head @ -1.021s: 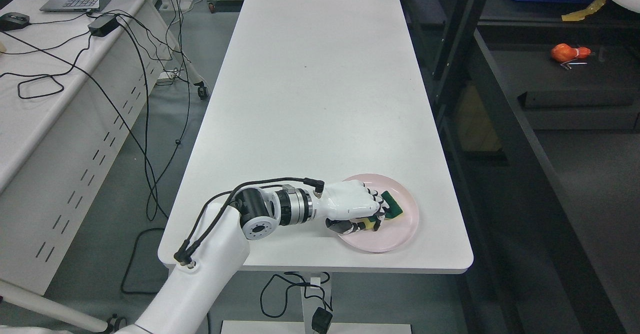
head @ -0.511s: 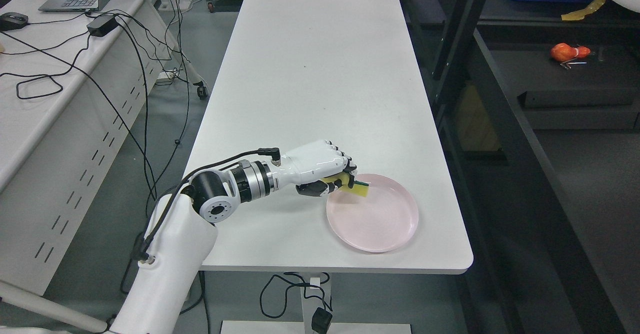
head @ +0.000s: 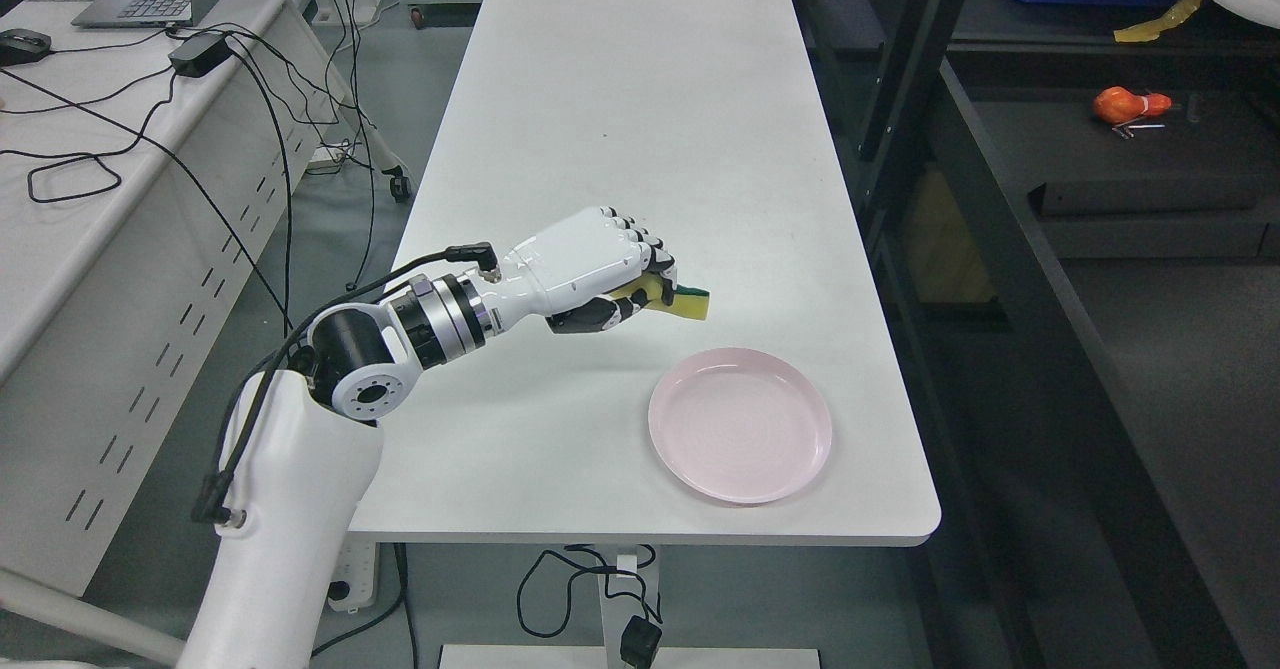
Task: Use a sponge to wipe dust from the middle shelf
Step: 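Lift the sponge off the plate with the left hand, then hold the sponge in the left hand while turning toward the shelving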
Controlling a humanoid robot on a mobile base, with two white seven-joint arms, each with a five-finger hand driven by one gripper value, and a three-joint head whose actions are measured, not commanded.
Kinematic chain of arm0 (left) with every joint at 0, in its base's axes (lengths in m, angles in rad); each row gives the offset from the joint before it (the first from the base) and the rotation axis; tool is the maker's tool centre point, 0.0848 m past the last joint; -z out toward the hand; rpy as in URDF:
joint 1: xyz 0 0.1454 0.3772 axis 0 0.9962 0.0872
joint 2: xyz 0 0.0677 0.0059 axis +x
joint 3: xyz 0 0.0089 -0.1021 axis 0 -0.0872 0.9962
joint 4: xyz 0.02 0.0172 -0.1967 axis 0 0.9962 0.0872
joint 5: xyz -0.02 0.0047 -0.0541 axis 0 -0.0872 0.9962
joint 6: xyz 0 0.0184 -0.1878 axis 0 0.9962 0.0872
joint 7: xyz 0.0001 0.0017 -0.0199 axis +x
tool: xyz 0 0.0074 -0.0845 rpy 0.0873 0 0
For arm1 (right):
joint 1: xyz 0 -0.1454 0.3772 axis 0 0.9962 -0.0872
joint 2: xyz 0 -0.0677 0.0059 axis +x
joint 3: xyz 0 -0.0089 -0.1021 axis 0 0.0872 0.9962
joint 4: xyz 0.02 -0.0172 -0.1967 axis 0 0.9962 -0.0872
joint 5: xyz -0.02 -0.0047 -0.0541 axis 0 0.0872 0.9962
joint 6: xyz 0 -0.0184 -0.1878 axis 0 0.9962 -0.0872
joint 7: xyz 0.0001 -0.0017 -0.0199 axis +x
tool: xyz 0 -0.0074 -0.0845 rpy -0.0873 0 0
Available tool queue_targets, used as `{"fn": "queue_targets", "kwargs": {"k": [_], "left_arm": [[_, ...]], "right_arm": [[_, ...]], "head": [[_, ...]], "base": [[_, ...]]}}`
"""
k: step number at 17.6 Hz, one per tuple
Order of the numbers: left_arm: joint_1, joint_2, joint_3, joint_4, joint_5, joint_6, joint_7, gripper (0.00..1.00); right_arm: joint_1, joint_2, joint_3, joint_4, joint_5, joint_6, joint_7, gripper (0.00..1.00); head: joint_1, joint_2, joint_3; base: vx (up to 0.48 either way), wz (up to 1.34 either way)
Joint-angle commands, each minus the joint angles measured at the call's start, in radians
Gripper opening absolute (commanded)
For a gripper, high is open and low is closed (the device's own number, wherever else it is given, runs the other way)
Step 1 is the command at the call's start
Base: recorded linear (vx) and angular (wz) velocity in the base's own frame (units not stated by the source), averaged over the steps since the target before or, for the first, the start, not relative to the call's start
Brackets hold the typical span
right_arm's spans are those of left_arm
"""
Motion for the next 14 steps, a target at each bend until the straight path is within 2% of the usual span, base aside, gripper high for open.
{"fn": "queue_targets", "kwargs": {"k": [1,6,14], "left_arm": [[0.008,0.025,0.084,-0.161,0.034,0.000,0.000,0.00],[0.046,0.023,0.157,-0.163,0.050,0.000,0.000,0.00],[0.074,0.015,0.168,-0.164,0.051,0.000,0.000,0.00]], "right_arm": [[0.000,-0.017,0.001,-0.017,0.000,0.001,0.000,1.00],[0.000,-0.017,0.000,-0.017,0.000,0.001,0.000,1.00],[0.000,-0.017,0.000,-0.017,0.000,0.001,0.000,1.00]], "head": [[0.0000,0.000,0.000],[0.0000,0.000,0.000],[0.0000,0.000,0.000]], "base": [[-0.014,0.00],[-0.036,0.00],[-0.137,-0.05]]}}
